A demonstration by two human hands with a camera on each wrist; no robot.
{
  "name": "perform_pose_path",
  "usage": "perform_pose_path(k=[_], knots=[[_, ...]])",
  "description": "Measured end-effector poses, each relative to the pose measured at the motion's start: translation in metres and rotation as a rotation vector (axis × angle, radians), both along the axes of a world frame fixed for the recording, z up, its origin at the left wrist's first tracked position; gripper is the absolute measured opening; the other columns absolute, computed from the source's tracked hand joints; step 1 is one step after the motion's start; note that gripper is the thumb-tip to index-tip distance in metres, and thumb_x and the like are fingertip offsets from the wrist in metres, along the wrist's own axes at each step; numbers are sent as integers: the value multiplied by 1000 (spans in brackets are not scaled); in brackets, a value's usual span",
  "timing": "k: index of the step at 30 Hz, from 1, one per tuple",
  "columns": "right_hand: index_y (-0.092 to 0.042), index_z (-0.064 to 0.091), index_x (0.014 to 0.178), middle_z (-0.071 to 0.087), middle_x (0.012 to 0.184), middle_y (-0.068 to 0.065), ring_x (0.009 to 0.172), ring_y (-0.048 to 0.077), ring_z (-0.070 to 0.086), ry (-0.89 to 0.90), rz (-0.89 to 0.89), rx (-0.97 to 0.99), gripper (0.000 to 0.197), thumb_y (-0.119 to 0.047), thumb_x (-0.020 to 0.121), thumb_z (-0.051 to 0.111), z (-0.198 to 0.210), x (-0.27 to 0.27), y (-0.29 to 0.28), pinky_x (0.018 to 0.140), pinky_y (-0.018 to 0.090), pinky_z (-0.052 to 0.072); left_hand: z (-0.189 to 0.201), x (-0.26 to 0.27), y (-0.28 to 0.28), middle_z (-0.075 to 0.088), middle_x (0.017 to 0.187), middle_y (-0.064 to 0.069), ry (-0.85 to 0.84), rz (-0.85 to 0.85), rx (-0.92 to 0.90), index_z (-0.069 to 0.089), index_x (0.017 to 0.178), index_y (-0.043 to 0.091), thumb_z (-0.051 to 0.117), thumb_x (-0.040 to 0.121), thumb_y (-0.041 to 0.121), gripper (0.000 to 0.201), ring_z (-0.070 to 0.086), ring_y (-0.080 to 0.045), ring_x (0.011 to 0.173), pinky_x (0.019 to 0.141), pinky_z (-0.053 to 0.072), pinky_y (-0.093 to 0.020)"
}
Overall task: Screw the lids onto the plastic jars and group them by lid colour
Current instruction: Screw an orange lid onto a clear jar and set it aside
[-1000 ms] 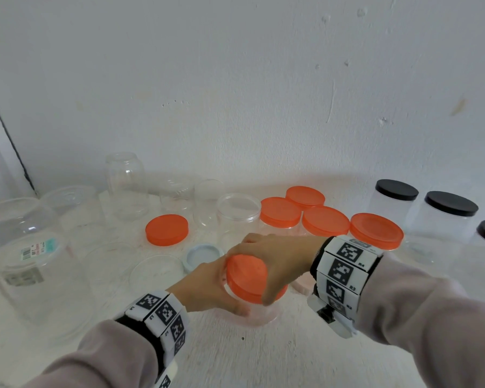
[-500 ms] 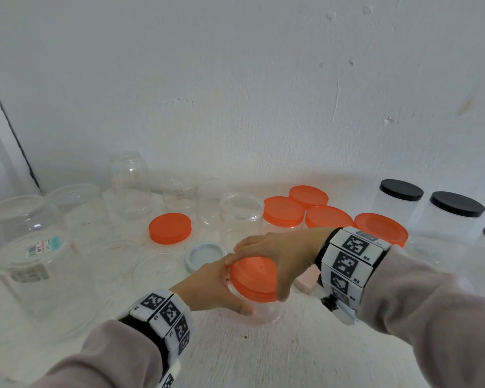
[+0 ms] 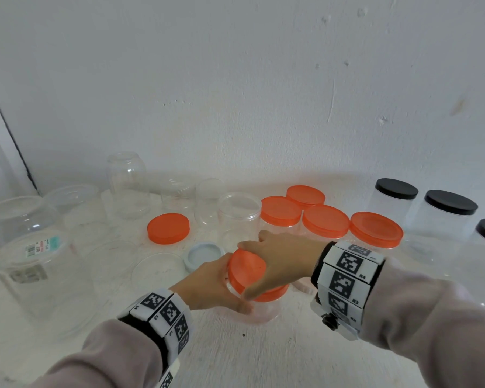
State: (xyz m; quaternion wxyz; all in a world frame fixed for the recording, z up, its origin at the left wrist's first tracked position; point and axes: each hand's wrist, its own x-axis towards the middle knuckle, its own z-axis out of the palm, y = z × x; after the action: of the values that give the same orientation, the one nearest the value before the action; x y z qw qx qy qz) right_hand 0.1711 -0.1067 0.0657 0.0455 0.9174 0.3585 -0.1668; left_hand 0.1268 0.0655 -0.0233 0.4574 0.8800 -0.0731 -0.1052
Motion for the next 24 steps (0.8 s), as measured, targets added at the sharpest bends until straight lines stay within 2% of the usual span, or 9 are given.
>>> perform_pose_path(k=[2,5,7,10,15,18,21,24], knots=[[-35,23,147,40,129,3,111,25,48,-6,-23,-2,101,-80,65,60,-1,-1,1,81,35,41,-1,1,0,58,119,24,8,-2,-4,40,135,35,91,49,45,101,52,11,110,87,42,-8],[-31,29,144,42,122,0,102,22,48,10,-28,22,98,-75,64,65,1,-2,4,82,36,45,-2,1,0,58,124,21,16,-3,7,39,138,34,91,48,47,105,52,4,116,100,42,-19],[-35,27,144,41,122,-4,106,21,49,34,-8,21,98,-71,63,69,4,-1,3,86,39,48,-2,1,1,58,124,20,16,-9,15,40,138,33,90,45,50,106,53,3,116,103,43,-23],[-43,22,143,39,125,-8,113,19,46,63,50,-10,97,-61,63,75,8,1,1,90,41,48,-4,3,1,59,121,21,20,-25,-9,42,135,33,90,45,49,103,53,7,114,102,43,-21],[-50,27,141,35,132,-15,123,16,39,152,130,-25,94,-35,67,82,19,5,1,97,44,45,-5,3,1,57,123,27,26,-64,-52,36,121,56,91,49,45,91,50,14,115,99,42,-12],[-49,26,143,31,138,-16,126,16,36,185,174,-41,96,-24,69,81,24,6,0,100,45,42,-6,4,2,57,126,25,16,-83,-73,35,120,63,92,52,42,92,49,11,119,104,40,-17],[-51,27,143,27,144,-17,131,16,30,228,215,-47,98,-14,69,79,28,7,-1,103,44,38,-6,4,2,56,127,26,3,-96,-76,34,119,71,92,50,46,93,50,8,121,105,40,-20],[-54,26,141,26,143,-20,130,17,30,227,232,-68,99,-14,68,80,31,7,-1,101,44,39,-6,4,1,54,125,32,0,-101,-64,30,116,78,91,49,50,94,49,9,121,105,40,-20]])
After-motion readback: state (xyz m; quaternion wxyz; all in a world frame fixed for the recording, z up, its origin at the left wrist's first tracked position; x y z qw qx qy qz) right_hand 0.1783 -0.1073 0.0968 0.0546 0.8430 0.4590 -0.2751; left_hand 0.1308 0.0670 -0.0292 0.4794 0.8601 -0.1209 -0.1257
